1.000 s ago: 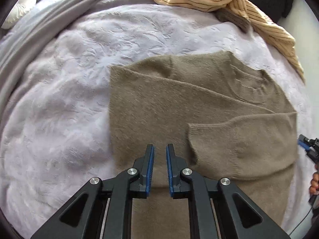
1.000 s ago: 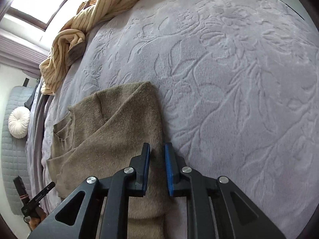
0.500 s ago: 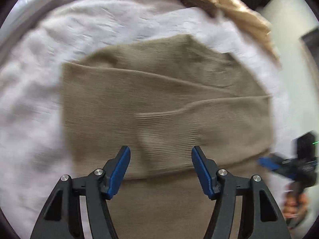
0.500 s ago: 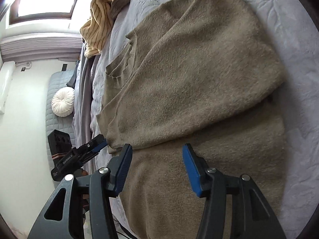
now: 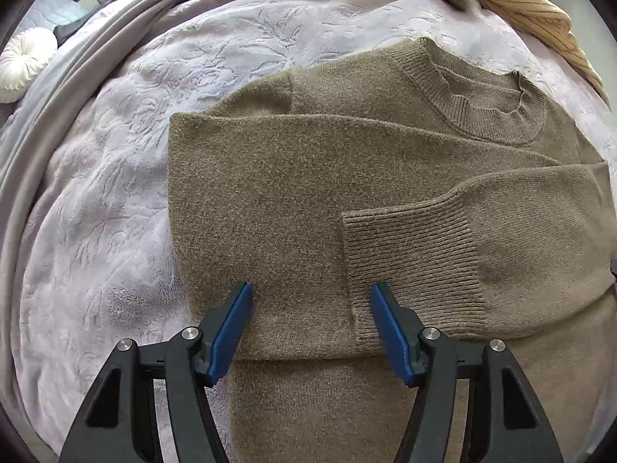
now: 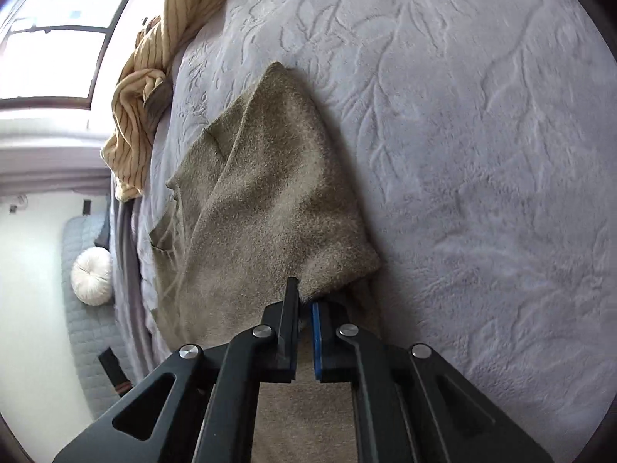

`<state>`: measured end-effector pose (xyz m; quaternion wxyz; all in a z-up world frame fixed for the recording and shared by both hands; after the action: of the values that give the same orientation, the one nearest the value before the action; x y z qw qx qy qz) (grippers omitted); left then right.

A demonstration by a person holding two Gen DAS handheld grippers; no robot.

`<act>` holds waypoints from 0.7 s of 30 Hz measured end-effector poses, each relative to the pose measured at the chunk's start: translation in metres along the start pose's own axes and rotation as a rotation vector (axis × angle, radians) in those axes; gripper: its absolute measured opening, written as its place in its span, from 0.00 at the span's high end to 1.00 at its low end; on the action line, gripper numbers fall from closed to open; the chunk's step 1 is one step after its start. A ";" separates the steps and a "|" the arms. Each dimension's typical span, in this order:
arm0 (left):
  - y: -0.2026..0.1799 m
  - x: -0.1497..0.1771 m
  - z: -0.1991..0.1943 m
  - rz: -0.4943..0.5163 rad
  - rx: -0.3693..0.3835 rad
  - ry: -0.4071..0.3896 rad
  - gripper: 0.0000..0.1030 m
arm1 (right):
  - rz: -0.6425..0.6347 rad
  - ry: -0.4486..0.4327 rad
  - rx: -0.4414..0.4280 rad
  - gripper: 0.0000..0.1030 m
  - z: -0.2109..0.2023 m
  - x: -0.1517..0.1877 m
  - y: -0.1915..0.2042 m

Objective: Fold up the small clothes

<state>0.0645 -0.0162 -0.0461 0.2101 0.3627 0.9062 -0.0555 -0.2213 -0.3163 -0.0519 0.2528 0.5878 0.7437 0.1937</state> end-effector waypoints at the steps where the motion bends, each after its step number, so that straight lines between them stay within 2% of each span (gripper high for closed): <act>1: -0.001 0.000 0.000 0.008 -0.013 -0.001 0.36 | -0.020 0.008 0.026 0.94 0.001 0.001 -0.003; 5: 0.013 0.001 -0.013 -0.004 -0.035 0.009 0.36 | 0.010 0.026 0.027 0.94 -0.006 0.007 -0.013; 7: 0.023 0.002 -0.026 -0.034 -0.003 0.001 0.36 | -0.009 0.028 0.038 0.93 -0.016 0.009 -0.010; 9: 0.020 0.000 -0.032 -0.046 0.019 -0.016 0.41 | -0.077 0.019 0.036 0.89 -0.028 0.011 -0.001; 12: 0.010 -0.003 -0.036 -0.042 0.031 -0.034 0.41 | -0.211 -0.015 0.010 0.89 -0.037 0.013 0.029; 16: -0.010 0.003 -0.015 -0.032 0.013 0.005 0.41 | -0.324 0.005 0.012 0.89 -0.008 0.019 0.064; 17: -0.014 0.008 -0.010 -0.026 -0.005 0.016 0.41 | -0.346 0.017 0.024 0.89 0.001 0.022 0.066; 19: -0.014 0.016 -0.007 -0.038 -0.007 -0.004 0.41 | -0.378 0.076 0.107 0.90 0.028 0.030 0.062; 21: -0.009 0.015 -0.007 -0.048 0.002 -0.010 0.40 | -0.367 0.093 0.119 0.93 0.037 0.036 0.054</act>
<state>0.0460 -0.0116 -0.0469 0.2130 0.3406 0.9136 -0.0631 -0.1636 -0.2693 -0.0557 0.2137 0.4468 0.8594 0.1270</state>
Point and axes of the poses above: each gripper's, at about its wrist camera, not at the fingertips, and z roughly the way its jaws point, y to its left, x to its underside, the point moved 2 cm from there along z, roughly the way its jaws point, and after that the axes turned 9 degrees about -y, right-handed, at the moved point
